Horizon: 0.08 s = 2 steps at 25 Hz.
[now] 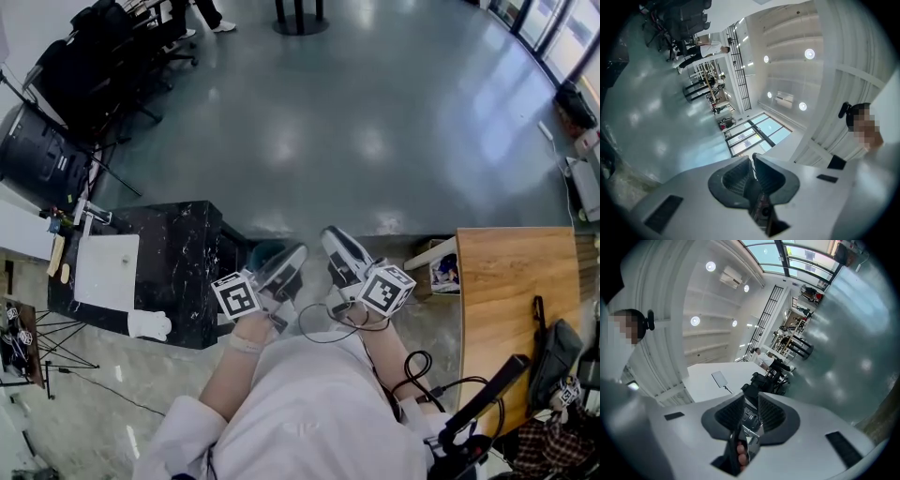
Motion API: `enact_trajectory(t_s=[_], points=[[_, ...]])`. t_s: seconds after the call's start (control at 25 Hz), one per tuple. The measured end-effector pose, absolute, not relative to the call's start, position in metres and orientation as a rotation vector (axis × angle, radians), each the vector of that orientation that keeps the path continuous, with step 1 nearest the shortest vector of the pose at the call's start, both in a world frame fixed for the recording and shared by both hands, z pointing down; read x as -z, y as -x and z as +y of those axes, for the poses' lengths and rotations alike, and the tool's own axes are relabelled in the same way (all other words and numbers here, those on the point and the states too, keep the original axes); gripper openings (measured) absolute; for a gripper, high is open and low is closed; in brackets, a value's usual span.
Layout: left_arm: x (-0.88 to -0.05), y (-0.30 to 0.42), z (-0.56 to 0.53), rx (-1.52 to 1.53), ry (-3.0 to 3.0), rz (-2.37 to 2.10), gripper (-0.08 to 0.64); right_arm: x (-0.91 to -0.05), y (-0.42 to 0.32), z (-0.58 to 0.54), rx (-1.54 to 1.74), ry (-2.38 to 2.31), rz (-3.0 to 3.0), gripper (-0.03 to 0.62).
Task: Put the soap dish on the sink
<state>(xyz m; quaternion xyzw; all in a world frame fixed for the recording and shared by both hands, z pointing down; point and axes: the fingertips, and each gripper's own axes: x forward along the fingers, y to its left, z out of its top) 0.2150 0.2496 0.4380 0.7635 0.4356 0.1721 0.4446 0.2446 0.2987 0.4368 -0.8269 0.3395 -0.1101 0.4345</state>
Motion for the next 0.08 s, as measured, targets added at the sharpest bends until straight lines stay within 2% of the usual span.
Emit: enact_trajectory(t_s=[0.08], points=[[-0.4366, -0.208, 0.2524, -0.429, -1.898, 1.073, 0.046, -0.4361, -0.2379, 0.3007, 0.287, 2.054, 0.85, 0.107]])
